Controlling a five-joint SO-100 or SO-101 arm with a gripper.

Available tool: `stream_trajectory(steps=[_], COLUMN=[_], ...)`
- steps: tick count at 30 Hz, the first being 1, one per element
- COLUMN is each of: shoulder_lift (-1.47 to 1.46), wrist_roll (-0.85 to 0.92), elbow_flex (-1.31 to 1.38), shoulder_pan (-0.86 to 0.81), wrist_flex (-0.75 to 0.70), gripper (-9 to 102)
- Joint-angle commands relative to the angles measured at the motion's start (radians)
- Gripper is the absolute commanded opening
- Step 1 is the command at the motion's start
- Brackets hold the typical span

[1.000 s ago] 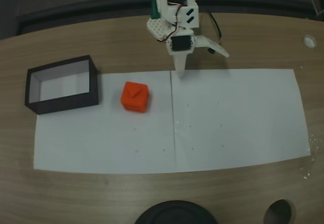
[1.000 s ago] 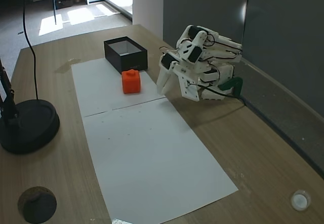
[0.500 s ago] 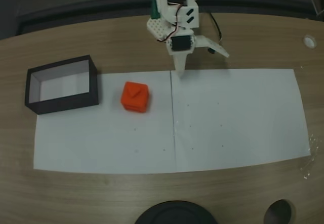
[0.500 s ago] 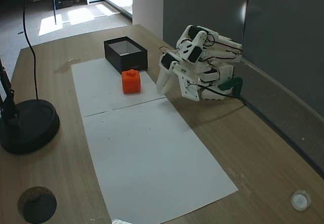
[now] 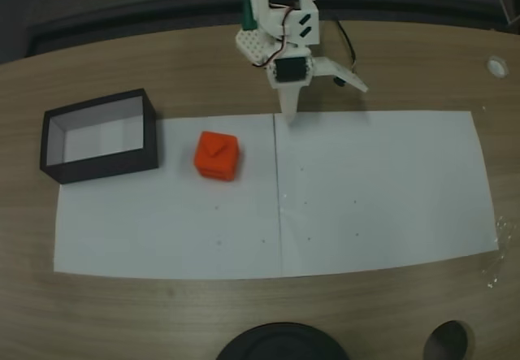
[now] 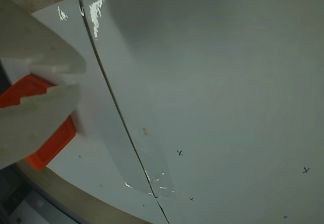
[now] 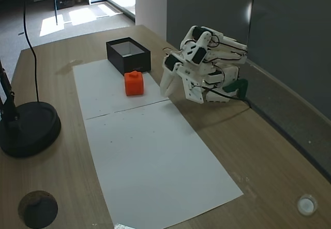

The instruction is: Grab a orange square and put it in the box.

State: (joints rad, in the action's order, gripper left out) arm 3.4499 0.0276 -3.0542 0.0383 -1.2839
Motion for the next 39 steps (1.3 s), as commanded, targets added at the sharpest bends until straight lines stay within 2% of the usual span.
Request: stream_trajectory(steps=[1, 4, 8, 10, 13, 16, 20, 25, 27, 34, 39], shoulder_lift=[0.012, 0.012, 0.012, 0.012, 0.012, 0.002, -0.006, -0.017, -0.06, -0.405, -0.712], wrist_roll=[-0.002, 0.002, 0.008, 0.029, 0.094, 0.026, 0.009, 0.095, 0.1, 0.094, 0.097], elbow_flex=[0.057, 0.057, 0.057, 0.066, 0.083, 0.169, 0.304, 0.436, 0.462, 0.569, 0.741], shoulder_pan=[0.006, 0.014, 0.015, -0.071, -0.244, -0.387, -0.486, -0.451, -0.439, -0.434, -0.44], wrist_flex=[-0.006, -0.003, 0.094, 0.156, 0.252, 0.276, 0.219, 0.038, 0.012, 0.028, -0.035], gripper=[0, 0, 1, 4, 16, 24, 28, 32, 33, 33, 33])
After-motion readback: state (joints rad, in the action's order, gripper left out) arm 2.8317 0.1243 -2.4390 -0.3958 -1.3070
